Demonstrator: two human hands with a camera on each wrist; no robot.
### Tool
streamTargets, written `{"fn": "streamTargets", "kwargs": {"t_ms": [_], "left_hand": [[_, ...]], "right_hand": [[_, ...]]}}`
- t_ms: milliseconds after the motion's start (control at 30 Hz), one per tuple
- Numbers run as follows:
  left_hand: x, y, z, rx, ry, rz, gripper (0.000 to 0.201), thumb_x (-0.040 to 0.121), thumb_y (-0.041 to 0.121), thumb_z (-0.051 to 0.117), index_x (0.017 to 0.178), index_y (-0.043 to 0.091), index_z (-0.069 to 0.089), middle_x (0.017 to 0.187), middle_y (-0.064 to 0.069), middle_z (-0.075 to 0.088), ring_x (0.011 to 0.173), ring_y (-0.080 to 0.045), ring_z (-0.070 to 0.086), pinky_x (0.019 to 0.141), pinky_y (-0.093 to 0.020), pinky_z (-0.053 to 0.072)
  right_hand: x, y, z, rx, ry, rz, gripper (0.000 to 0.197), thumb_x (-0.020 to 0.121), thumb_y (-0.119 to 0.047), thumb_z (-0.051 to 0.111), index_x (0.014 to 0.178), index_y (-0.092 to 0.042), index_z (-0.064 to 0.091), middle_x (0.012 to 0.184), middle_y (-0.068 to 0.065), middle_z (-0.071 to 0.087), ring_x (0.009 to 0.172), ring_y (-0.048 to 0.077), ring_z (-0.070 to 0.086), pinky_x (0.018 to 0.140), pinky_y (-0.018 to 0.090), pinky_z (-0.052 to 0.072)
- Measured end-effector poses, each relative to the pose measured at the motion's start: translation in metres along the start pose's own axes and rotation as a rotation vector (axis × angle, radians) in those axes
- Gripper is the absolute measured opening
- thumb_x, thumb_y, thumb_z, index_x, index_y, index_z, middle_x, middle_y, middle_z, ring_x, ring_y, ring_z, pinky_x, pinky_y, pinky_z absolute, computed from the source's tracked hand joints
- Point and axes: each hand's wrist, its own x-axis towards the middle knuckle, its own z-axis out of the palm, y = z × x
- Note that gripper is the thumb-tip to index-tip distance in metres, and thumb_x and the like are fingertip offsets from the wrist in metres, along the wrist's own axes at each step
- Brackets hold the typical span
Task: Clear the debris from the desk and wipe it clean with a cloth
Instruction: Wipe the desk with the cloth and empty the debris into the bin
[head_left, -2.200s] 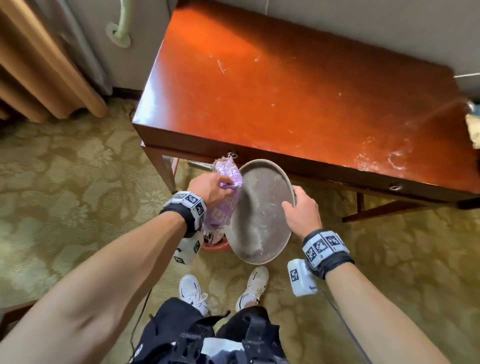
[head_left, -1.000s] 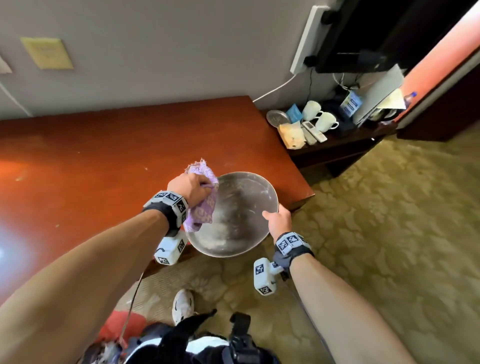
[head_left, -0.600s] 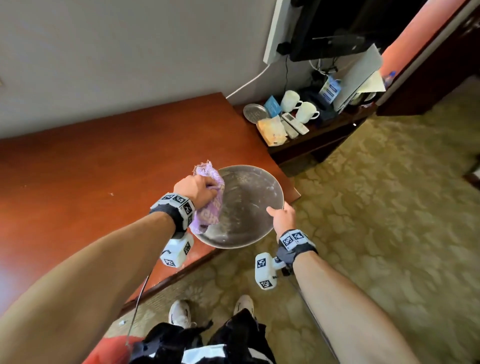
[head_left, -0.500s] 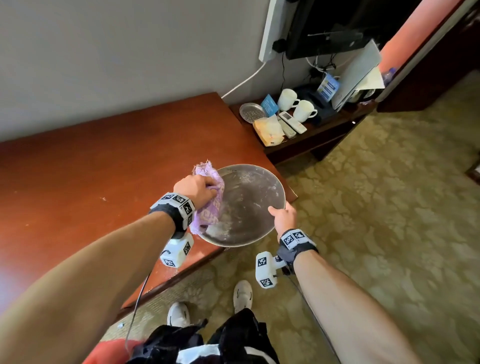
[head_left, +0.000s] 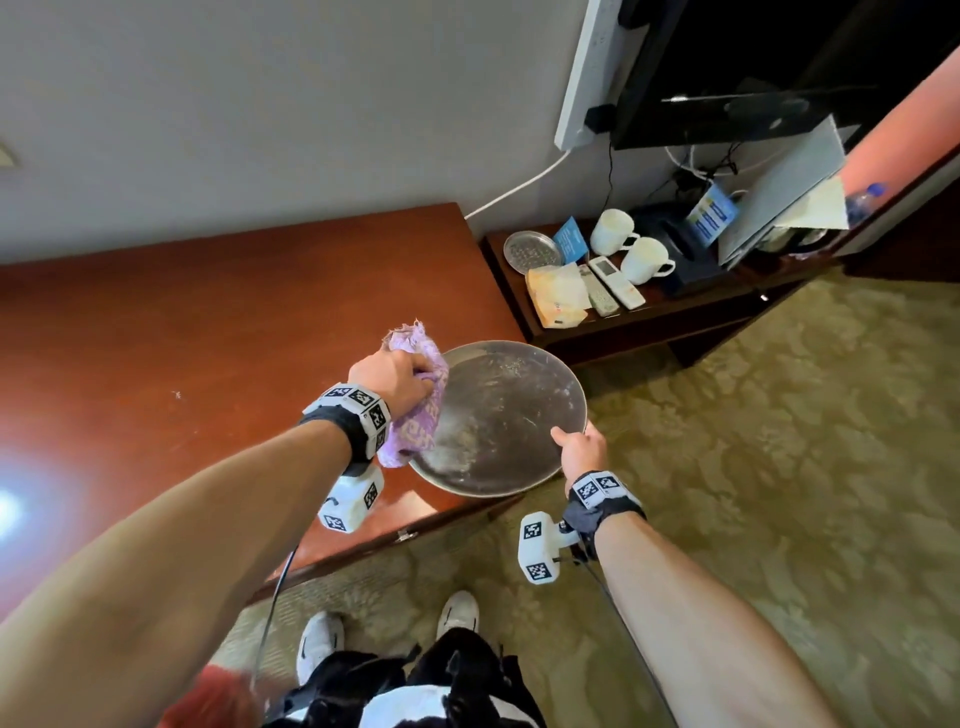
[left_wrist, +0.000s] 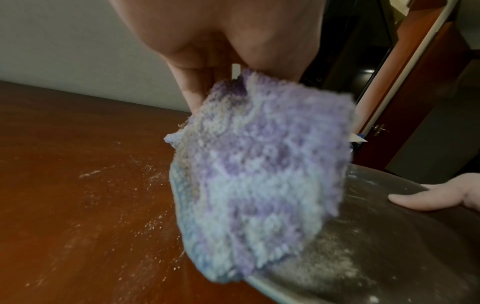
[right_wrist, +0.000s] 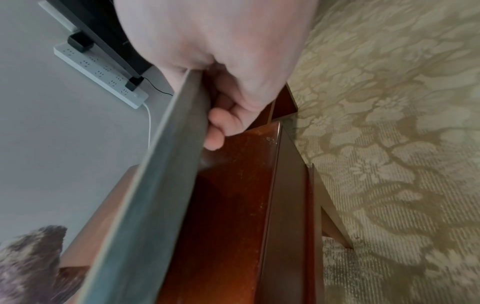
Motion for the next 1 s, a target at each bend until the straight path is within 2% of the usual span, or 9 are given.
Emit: {"fn": "streamTargets", "kwargs": {"t_ms": [200, 333, 467, 533, 700, 767, 800, 900, 1000], "left_hand": [[0.004, 0.001, 0.012, 0.030, 0.009, -0.042, 0.028, 0.096, 0.043, 0.049, 0.119, 0.040, 0.065, 0.113, 0.000, 0.068, 0.100, -0.025, 0.063, 0.080, -0.032, 0.054], [0.005, -0.002, 0.013, 0.005, 0.007, -0.042, 0.028, 0.095, 0.043, 0.050, 0.119, 0.040, 0.065, 0.113, 0.000, 0.068, 0.100, -0.025, 0.063, 0.079, -0.031, 0.053], [0.003, -0.011, 0.010, -0.068, -0.006, -0.042, 0.026, 0.090, 0.043, 0.055, 0.114, 0.042, 0.066, 0.109, 0.004, 0.070, 0.096, -0.023, 0.065, 0.082, -0.034, 0.056], [0.001, -0.016, 0.007, -0.086, -0.014, -0.037, 0.027, 0.090, 0.041, 0.054, 0.114, 0.043, 0.066, 0.107, 0.003, 0.070, 0.094, -0.023, 0.065, 0.082, -0.034, 0.055], [-0.003, -0.036, -0.002, -0.150, -0.014, -0.003, 0.032, 0.090, 0.036, 0.054, 0.120, 0.038, 0.064, 0.107, -0.002, 0.069, 0.093, -0.026, 0.064, 0.080, -0.033, 0.054], [-0.007, -0.046, -0.007, -0.190, -0.020, 0.015, 0.038, 0.091, 0.038, 0.055, 0.128, 0.032, 0.061, 0.116, -0.006, 0.067, 0.101, -0.028, 0.063, 0.085, -0.034, 0.052], [-0.010, -0.052, -0.010, -0.211, -0.033, 0.020, 0.045, 0.090, 0.040, 0.054, 0.133, 0.029, 0.058, 0.122, -0.008, 0.064, 0.106, -0.028, 0.061, 0.088, -0.034, 0.051], [-0.019, -0.074, -0.017, -0.284, -0.056, 0.037, 0.068, 0.079, 0.045, 0.044, 0.142, 0.021, 0.048, 0.123, -0.012, 0.058, 0.113, -0.030, 0.057, 0.090, -0.032, 0.047], [-0.025, -0.102, -0.022, -0.336, -0.041, 0.012, 0.059, 0.090, 0.026, 0.050, 0.147, 0.015, 0.041, 0.123, -0.018, 0.056, 0.112, -0.033, 0.056, 0.086, -0.029, 0.042]], "right_hand": [[0.011, 0.007, -0.005, -0.146, -0.026, 0.051, 0.038, 0.093, -0.013, 0.063, 0.130, -0.005, 0.057, 0.126, 0.013, 0.063, 0.114, 0.032, 0.059, 0.092, 0.032, 0.045], [0.020, 0.017, 0.001, -0.260, -0.010, 0.085, 0.033, 0.086, -0.019, 0.069, 0.115, -0.006, 0.057, 0.115, 0.014, 0.066, 0.103, 0.034, 0.064, 0.089, 0.038, 0.051], [0.040, 0.038, 0.005, -0.456, -0.061, 0.136, 0.030, 0.076, -0.020, 0.057, 0.104, -0.011, 0.051, 0.107, 0.016, 0.065, 0.084, 0.038, 0.068, 0.080, 0.048, 0.059], [0.042, 0.039, 0.002, -0.516, -0.090, 0.152, 0.034, 0.073, -0.021, 0.052, 0.105, -0.008, 0.052, 0.105, 0.016, 0.066, 0.081, 0.036, 0.070, 0.080, 0.047, 0.059], [0.006, -0.011, -0.003, -0.738, -0.007, 0.017, 0.031, 0.086, -0.021, 0.055, 0.114, -0.006, 0.058, 0.111, 0.016, 0.064, 0.098, 0.035, 0.064, 0.081, 0.034, 0.050], [-0.002, -0.031, 0.010, -0.770, -0.004, -0.095, 0.035, 0.088, -0.022, 0.054, 0.120, -0.008, 0.056, 0.115, 0.015, 0.063, 0.102, 0.035, 0.062, 0.082, 0.036, 0.049], [-0.006, -0.041, 0.020, -0.750, -0.036, -0.145, 0.035, 0.088, -0.021, 0.053, 0.121, -0.010, 0.056, 0.112, 0.013, 0.064, 0.098, 0.033, 0.065, 0.081, 0.036, 0.053], [-0.025, -0.069, 0.063, -0.604, -0.273, -0.234, 0.026, 0.093, -0.014, 0.053, 0.119, -0.014, 0.059, 0.091, 0.009, 0.068, 0.064, 0.021, 0.068, 0.053, 0.028, 0.053], [-0.059, -0.092, 0.111, -0.471, -0.569, -0.240, 0.026, 0.096, -0.005, 0.053, 0.122, -0.005, 0.058, 0.078, 0.011, 0.065, 0.052, 0.019, 0.062, 0.045, 0.024, 0.048]]}}
